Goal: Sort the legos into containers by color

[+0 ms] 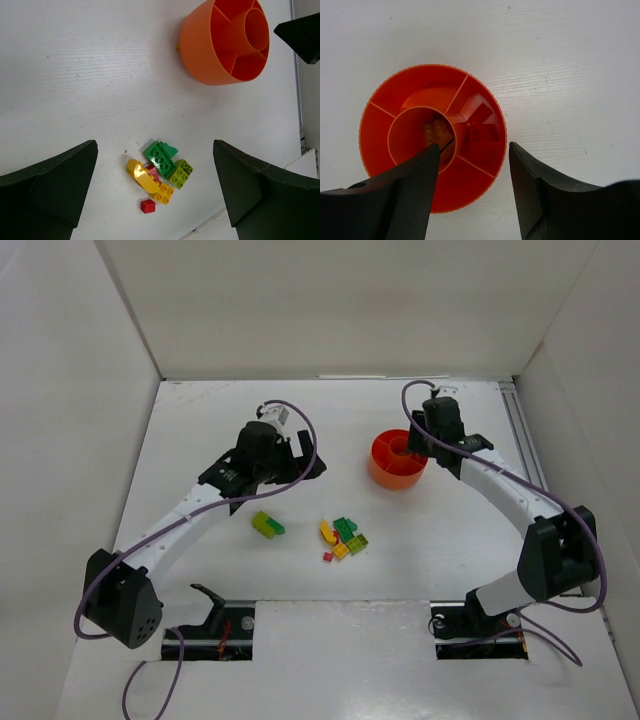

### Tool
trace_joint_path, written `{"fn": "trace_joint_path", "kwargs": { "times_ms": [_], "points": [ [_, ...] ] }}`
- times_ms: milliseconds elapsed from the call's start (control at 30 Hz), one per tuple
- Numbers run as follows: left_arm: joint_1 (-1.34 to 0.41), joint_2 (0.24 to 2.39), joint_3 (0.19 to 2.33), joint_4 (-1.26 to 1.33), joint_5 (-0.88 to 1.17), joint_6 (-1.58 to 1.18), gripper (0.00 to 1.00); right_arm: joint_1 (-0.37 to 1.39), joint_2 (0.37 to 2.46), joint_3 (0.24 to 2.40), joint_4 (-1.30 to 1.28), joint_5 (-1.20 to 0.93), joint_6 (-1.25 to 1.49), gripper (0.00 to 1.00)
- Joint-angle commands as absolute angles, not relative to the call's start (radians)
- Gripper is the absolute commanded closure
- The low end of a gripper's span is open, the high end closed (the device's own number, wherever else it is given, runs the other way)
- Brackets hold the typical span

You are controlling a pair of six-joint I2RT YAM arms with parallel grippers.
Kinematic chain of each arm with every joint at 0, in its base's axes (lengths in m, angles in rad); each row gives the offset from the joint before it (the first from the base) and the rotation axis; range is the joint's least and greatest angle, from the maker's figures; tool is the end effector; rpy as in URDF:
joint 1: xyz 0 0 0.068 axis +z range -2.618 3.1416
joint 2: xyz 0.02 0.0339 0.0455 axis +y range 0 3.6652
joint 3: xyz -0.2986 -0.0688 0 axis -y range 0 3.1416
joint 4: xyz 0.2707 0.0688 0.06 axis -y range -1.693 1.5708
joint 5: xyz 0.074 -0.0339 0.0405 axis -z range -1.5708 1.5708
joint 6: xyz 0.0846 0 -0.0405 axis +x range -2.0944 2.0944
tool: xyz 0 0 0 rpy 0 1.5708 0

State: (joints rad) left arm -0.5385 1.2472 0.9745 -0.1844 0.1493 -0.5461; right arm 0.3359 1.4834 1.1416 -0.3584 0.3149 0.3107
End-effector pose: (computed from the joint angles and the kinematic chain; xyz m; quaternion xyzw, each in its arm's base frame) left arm 0.2883 -0.1869 0.3119 0.0362 0.8467 -0.3262 0.4187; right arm 0.3742 0.1029 0.2772 0.0548 0.8963 -0.0025 0.4401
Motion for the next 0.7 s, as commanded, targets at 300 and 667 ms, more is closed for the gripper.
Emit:
{"fn": "trace_joint_path", "kwargs": {
  "times_ms": [300,667],
  "points": [
    [-0.540,1.173,0.870,-0.192,0.206,-0.532,0.00,0.458,1.332,1.126,-0.345,0.348,0.178,0.25],
    [-0.601,1.030,0.697,-0.232,0.169,-0.646,0.00,0.816,1.115,0.845,-0.270,0.238,0.115,0.00]
  ]
}}
